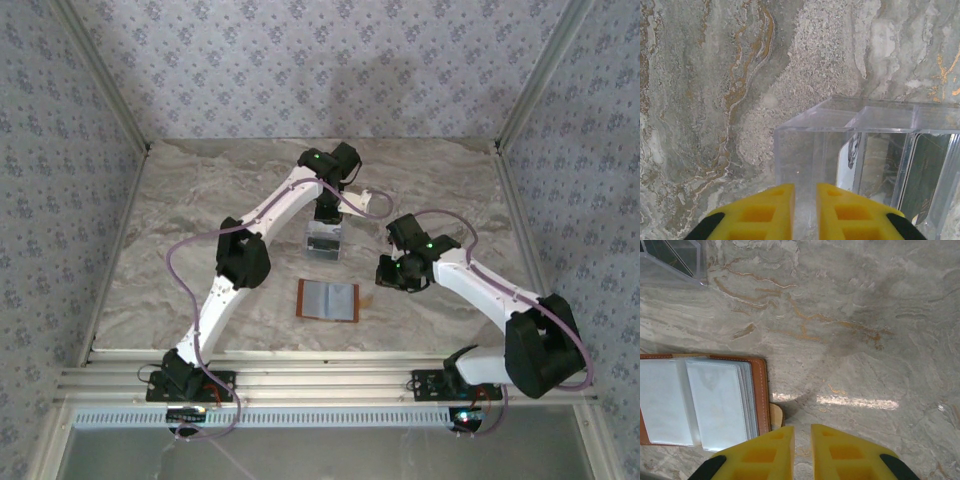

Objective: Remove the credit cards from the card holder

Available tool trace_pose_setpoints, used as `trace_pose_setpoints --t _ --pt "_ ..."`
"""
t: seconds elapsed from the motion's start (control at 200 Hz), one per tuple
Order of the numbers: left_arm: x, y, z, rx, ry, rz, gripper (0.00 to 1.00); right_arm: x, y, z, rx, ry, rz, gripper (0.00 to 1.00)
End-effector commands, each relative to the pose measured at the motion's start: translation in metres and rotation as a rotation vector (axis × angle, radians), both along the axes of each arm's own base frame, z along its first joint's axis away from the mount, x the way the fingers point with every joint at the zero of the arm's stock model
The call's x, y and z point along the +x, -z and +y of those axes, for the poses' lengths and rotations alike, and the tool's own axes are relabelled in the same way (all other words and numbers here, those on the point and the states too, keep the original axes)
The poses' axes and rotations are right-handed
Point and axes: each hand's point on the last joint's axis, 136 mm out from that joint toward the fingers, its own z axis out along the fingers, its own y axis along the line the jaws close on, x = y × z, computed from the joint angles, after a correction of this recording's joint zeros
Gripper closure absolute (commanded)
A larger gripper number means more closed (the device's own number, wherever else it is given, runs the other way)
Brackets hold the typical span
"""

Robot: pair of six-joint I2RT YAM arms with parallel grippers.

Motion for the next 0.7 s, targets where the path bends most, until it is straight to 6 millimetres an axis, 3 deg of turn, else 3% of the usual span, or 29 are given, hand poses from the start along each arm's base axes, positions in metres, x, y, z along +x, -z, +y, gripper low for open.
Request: trace_pose_setpoints --t 0.0,0.43,0.695 --pt "-0.004 0.004 -0.004 0.005 0.006 0.017 0.84 -0.006 -0.001 -0.001 0.001 -0.006 0.006 0.82" --pt "-0.005 0.003 -0.006 -0.017 -0.023 0.03 0.83 -0.01 -0.003 -0.002 -0.001 -0.007 0.004 0.81" --pt "-0.003 -0.045 -0.019 -0.14 -0.069 -0.027 0.83 -0.012 -0.006 -0.001 0.005 -0.014 -0.003 0.81"
